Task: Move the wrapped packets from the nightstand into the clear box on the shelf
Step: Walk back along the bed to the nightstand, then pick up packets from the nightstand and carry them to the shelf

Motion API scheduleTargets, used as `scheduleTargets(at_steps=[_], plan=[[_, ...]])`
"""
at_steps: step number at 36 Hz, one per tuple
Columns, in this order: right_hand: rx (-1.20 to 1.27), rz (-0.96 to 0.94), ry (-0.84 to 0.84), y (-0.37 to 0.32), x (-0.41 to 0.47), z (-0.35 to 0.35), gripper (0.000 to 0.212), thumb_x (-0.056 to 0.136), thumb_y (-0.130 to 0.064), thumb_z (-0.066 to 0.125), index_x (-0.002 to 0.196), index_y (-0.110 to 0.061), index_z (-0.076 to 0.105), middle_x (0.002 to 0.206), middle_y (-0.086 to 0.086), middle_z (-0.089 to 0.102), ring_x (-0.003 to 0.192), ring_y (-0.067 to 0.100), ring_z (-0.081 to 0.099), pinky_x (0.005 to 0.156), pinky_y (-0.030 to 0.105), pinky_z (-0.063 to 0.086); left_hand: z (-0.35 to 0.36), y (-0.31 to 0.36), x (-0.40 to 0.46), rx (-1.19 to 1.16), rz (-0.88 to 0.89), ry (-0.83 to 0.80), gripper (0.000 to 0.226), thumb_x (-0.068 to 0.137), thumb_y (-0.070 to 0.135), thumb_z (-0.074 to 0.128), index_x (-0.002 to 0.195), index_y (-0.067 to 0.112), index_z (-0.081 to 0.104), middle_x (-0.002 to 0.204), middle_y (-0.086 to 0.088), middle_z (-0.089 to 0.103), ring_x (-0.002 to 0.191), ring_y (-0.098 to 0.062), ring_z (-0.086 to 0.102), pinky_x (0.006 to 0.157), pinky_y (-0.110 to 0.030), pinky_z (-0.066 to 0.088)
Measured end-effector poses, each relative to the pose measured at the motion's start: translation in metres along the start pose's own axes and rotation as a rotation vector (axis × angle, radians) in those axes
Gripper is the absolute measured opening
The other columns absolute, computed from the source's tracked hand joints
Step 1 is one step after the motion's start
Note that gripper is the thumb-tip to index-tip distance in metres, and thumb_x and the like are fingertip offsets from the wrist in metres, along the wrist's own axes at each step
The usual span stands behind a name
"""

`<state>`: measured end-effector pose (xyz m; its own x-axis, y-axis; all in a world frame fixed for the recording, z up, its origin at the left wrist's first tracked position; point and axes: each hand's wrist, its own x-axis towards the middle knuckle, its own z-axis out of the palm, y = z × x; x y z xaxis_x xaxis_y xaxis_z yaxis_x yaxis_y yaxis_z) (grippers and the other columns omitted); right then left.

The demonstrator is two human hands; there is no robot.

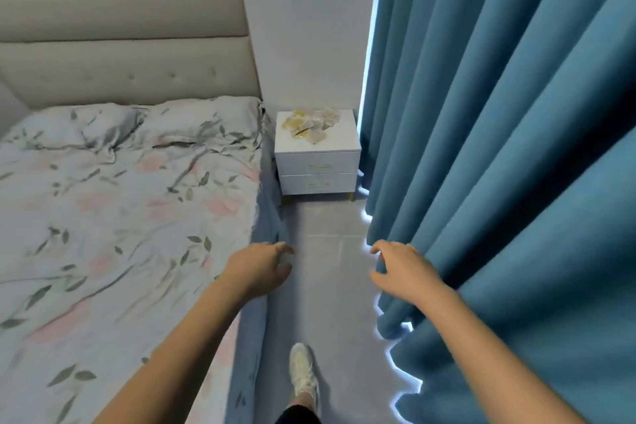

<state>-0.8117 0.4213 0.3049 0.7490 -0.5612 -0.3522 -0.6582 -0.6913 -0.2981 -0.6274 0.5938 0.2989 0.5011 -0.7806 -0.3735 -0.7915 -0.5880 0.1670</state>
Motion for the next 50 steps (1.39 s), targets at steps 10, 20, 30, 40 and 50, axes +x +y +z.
scheduleTargets(at_steps=[10, 20, 30, 40, 50], plan=[[0.022, -0.011, -0.076, -0.043, 0.209, -0.046, 0.044, 0.089, -0.033, 0.051, 0.132, -0.025, 0.047, 0.132, -0.003, 0.054, 0.123, 0.022, 0.047, 0.097, 0.034, 0.044, -0.086, -0.089, 0.166, 0.064, -0.092, 0.012, 0.037, 0.098, 0.039, 0.036, 0.132, 0.033, 0.048, 0.126, 0.0, 0.058, 0.115, -0.023, 0.054, 0.088, -0.034, 0.046], [0.004, 0.017, -0.14, -0.029, 0.401, -0.097, 0.042, 0.089, -0.032, 0.051, 0.13, -0.025, 0.05, 0.132, -0.002, 0.055, 0.123, 0.021, 0.048, 0.097, 0.034, 0.045, -0.147, -0.13, 0.337, 0.021, -0.132, -0.016, 0.036, 0.099, 0.033, 0.035, 0.132, 0.034, 0.05, 0.13, 0.001, 0.058, 0.116, -0.02, 0.056, 0.088, -0.032, 0.047], [0.016, -0.003, -0.265, 0.001, 0.591, -0.13, 0.041, 0.089, -0.03, 0.051, 0.129, -0.024, 0.05, 0.133, -0.003, 0.053, 0.123, 0.02, 0.047, 0.096, 0.031, 0.045, -0.185, -0.129, 0.523, -0.058, -0.186, -0.06, 0.037, 0.099, 0.028, 0.033, 0.129, 0.035, 0.053, 0.128, 0.0, 0.058, 0.117, -0.023, 0.055, 0.092, -0.034, 0.048], [-0.209, -0.085, -0.247, -0.006, 0.755, -0.147, 0.04, 0.093, -0.024, 0.042, 0.133, -0.02, 0.04, 0.133, 0.002, 0.047, 0.122, 0.023, 0.045, 0.093, 0.034, 0.042, -0.203, -0.173, 0.678, -0.012, -0.189, -0.107, 0.04, 0.096, 0.024, 0.036, 0.133, 0.033, 0.049, 0.129, -0.001, 0.057, 0.117, -0.025, 0.055, 0.088, -0.034, 0.045], [-0.28, -0.038, -0.339, 0.018, 0.891, -0.08, 0.04, 0.096, -0.021, 0.041, 0.135, -0.024, 0.041, 0.131, -0.002, 0.051, 0.121, 0.022, 0.044, 0.095, 0.033, 0.04, -0.151, -0.225, 0.814, -0.043, -0.156, -0.201, 0.038, 0.098, 0.04, 0.044, 0.135, 0.031, 0.046, 0.13, 0.002, 0.055, 0.122, -0.022, 0.049, 0.091, -0.035, 0.043]])
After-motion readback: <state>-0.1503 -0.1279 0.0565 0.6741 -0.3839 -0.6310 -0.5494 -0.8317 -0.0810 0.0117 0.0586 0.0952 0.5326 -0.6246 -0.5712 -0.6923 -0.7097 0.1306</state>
